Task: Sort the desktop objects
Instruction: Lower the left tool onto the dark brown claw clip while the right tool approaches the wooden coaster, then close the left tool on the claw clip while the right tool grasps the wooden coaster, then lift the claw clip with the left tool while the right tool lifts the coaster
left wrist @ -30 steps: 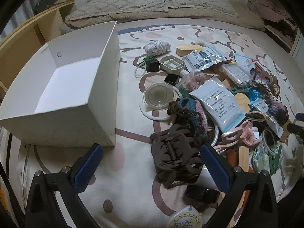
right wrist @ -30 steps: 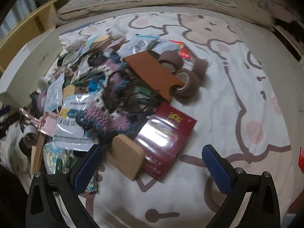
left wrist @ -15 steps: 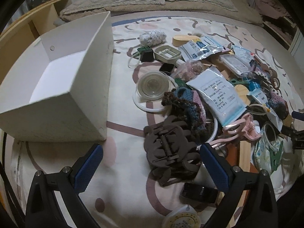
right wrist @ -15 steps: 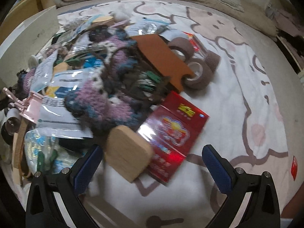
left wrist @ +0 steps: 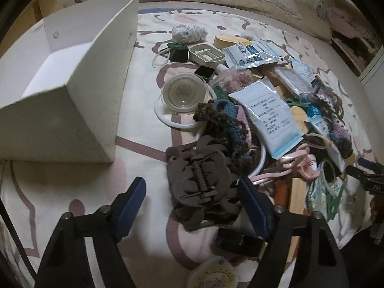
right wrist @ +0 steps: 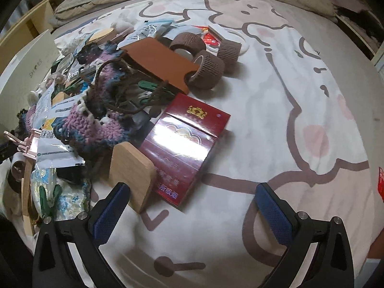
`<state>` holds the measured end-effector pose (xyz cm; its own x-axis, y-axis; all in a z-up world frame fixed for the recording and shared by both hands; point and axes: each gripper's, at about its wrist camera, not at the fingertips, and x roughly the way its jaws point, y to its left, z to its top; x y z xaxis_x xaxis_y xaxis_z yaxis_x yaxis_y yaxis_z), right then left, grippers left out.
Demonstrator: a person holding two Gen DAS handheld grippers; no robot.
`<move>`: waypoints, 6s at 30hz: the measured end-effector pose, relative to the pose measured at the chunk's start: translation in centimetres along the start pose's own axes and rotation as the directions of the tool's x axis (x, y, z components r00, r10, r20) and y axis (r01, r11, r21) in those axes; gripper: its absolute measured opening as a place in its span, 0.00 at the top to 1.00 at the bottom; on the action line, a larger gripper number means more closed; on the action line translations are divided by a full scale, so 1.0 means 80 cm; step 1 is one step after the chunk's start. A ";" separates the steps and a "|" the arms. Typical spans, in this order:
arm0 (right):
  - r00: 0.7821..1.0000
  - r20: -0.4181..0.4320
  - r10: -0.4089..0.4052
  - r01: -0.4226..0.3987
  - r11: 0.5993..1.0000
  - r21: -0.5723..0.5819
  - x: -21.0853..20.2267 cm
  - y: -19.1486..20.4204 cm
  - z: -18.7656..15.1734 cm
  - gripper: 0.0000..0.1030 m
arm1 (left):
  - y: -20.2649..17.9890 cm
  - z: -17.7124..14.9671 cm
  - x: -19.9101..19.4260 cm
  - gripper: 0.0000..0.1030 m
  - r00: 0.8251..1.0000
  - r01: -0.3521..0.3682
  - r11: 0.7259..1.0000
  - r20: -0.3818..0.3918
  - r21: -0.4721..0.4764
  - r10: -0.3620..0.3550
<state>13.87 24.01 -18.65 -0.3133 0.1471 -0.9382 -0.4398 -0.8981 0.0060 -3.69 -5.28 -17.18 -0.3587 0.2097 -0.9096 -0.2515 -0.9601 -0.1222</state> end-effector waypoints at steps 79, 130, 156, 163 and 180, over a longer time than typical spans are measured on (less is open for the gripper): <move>0.947 0.159 0.280 -0.321 0.859 0.398 -0.059 -0.122 -0.038 0.92 | 0.044 -0.028 -0.030 0.58 0.998 -0.061 0.997 0.023 0.051 0.060; 0.995 -0.035 0.099 -0.089 0.974 0.210 -0.028 -0.070 -0.042 0.48 | 0.056 -0.022 -0.013 0.37 0.999 -0.045 0.999 -0.005 -0.017 0.045; 0.995 -0.016 -0.102 0.102 0.994 0.023 -0.009 -0.030 -0.038 0.45 | 0.047 -0.024 -0.028 0.55 0.996 -0.067 0.997 0.063 0.047 0.064; 0.995 0.006 -0.103 0.103 0.995 0.016 -0.015 -0.030 -0.034 0.45 | 0.043 -0.025 -0.035 0.55 0.991 -0.101 0.993 0.095 0.065 0.095; 0.983 0.179 -0.035 0.040 0.999 -0.028 -0.069 0.019 -0.024 0.45 | 0.009 -0.022 -0.070 0.55 0.982 -0.053 0.988 0.189 0.147 0.025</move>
<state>16.55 21.07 -14.10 -0.4432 0.2497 -0.8609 -0.4282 -0.9027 -0.0414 -0.26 -7.51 -12.87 -0.5280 0.2172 -0.8210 -0.3613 -0.9323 -0.0143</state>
